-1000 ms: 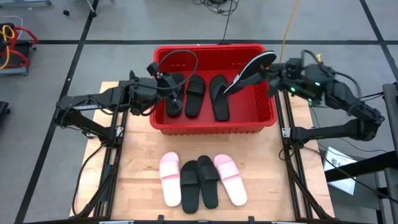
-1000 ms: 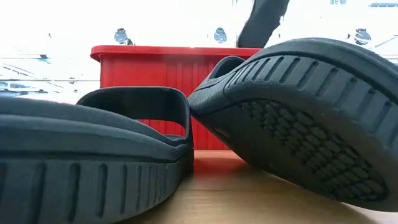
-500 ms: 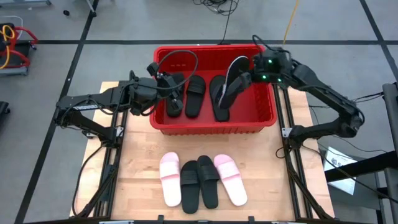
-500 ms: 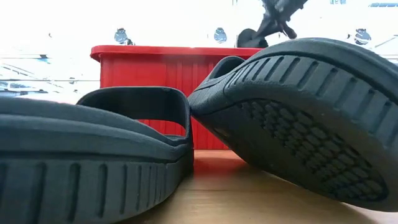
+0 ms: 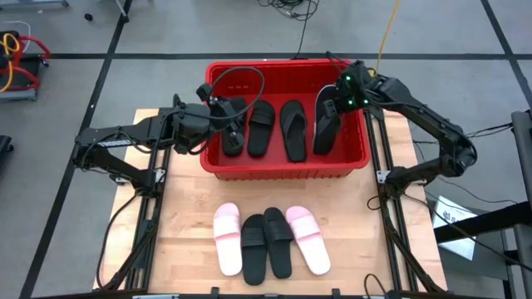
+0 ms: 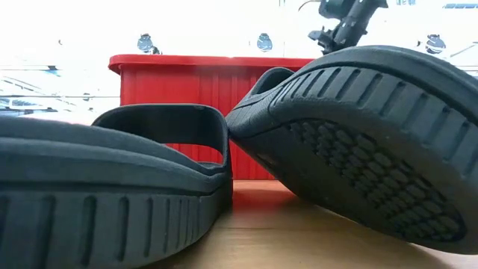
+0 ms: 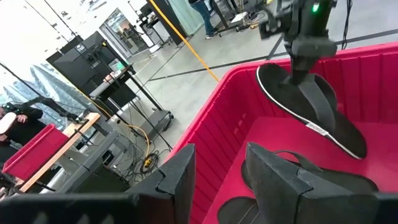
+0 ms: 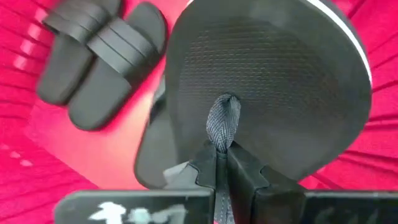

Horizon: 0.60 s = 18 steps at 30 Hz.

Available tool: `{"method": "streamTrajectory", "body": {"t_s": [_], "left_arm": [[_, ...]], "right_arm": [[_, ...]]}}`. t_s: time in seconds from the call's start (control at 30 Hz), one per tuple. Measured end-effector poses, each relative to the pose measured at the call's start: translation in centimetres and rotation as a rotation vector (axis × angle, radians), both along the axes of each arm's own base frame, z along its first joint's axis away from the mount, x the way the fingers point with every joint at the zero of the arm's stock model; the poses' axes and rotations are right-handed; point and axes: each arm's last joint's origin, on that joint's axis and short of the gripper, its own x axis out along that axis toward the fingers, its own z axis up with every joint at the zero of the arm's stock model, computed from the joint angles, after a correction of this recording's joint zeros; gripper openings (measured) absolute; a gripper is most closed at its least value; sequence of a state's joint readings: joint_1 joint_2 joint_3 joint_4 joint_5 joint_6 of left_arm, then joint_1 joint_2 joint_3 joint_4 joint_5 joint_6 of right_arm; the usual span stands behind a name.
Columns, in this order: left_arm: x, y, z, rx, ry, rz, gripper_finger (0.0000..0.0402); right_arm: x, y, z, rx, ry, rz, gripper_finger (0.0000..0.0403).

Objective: Pick and place slides into bin
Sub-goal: Put the black slipper into the red container

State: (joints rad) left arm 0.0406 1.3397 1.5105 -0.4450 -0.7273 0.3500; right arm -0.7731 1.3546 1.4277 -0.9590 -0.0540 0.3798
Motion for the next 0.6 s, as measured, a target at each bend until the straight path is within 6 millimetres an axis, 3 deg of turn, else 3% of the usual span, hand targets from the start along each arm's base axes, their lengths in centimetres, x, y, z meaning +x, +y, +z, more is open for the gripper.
{"method": "streamTrajectory", "body": {"t_s": [0.37,0.6], "left_arm": [[0.0,0.0,0.0,0.002,0.002,-0.001,0.0150],[0.0,0.0,0.0,0.002,0.002,-0.001,0.0150]], "right_arm": [[1.8,-1.8,-3.4,0.095,0.129,0.018,0.0005],[2.4,-2.9,-4.7,0.041,0.225,-0.012,0.0005]]}}
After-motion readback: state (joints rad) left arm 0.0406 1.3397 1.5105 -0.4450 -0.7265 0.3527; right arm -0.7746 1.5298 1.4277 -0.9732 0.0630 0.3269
